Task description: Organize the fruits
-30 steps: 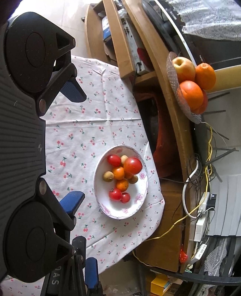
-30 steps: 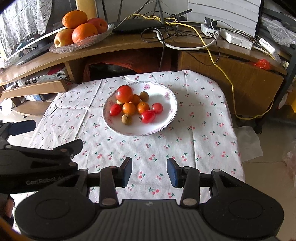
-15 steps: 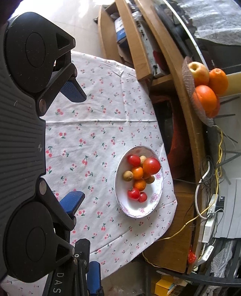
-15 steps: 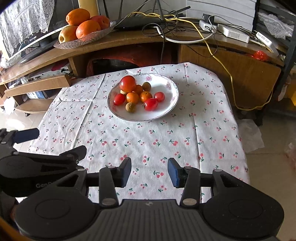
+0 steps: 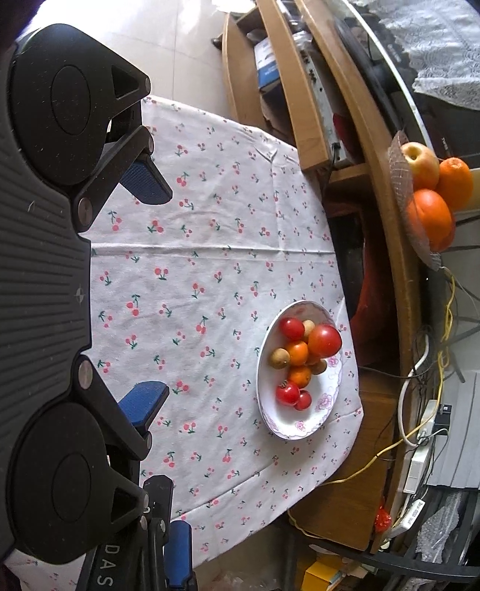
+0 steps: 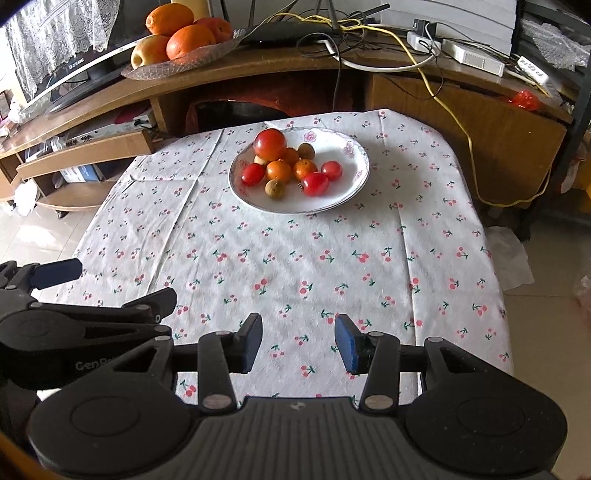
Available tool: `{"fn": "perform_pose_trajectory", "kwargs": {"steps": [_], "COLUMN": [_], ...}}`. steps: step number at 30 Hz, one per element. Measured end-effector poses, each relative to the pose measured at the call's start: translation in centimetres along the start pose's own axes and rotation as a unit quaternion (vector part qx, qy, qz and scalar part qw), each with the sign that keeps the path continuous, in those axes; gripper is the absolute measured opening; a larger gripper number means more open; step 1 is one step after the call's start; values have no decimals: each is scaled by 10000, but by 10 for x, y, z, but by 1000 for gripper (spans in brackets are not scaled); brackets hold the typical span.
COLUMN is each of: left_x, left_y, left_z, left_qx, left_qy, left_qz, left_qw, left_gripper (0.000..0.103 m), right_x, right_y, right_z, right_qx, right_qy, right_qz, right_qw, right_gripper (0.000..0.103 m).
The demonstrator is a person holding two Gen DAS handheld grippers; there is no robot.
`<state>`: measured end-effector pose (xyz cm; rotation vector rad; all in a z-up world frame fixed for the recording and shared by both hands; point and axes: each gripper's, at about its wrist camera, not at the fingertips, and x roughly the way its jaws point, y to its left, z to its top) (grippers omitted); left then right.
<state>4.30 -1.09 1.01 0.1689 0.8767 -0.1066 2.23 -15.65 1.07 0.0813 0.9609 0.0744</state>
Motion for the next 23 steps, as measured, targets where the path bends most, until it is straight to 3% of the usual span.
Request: {"fn": "perform_pose_trajectory", "kwargs": {"steps": [6, 23], "left_x": [1, 0], "left_y": [3, -1], "left_z": [-3, -4], "left_qx": [-63, 131], "left_qy": [102, -152], "left_qz": [-36, 174], "left_qw": [9999, 9996], "left_gripper": [102, 103], "right_x": [2, 6], "right_y": [7, 7], "right_z": [-5, -5], "right_qx": [-90, -93], "right_qy": [68, 84], "right_qz": [25, 24], "right_qw": [9999, 9999], "right_gripper": [44, 44]}}
